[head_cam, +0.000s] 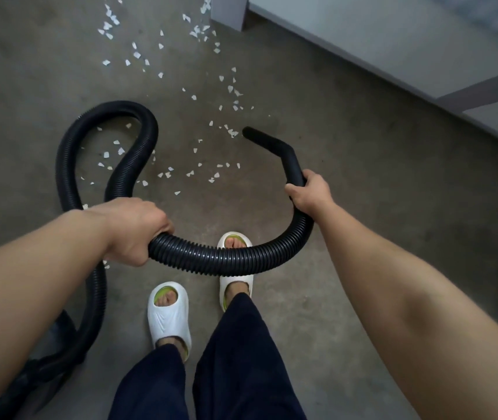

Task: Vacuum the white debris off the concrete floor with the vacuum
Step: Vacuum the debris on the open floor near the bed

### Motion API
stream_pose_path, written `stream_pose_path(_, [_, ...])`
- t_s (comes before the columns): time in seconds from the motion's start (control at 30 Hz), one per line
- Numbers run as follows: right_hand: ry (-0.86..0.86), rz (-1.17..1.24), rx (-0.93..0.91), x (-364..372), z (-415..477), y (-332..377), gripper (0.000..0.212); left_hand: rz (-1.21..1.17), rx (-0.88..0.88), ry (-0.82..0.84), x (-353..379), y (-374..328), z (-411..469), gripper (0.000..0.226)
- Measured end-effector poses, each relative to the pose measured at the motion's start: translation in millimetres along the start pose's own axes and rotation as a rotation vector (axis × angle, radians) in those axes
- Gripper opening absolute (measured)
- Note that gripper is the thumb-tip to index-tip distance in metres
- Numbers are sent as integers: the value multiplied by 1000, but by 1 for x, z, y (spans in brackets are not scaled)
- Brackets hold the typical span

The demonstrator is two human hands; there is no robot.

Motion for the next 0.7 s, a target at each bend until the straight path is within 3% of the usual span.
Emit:
stream_pose_path(0.2, [122,-128,-87,-4,26,33,30,-53,-34,51,-15,1,8,12])
stream_pose_path(0.47, [-51,-39,-34,-36,59,59,25,-126,-105,-64,-33,7,21,14])
stream_pose_path(0.7, [-1,-117,-117,-23,82,104,31,-156,-141,-88,-36,23,22,16])
Point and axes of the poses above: each hand's wrist, its own z-axis towards the middle knuckle, its own x-axis out of the palm, y = z × x, the point moved 1 cm from there along z, towards the middle knuckle, and after that the axes turned 11 degrees about z, right-handed, at the moved point
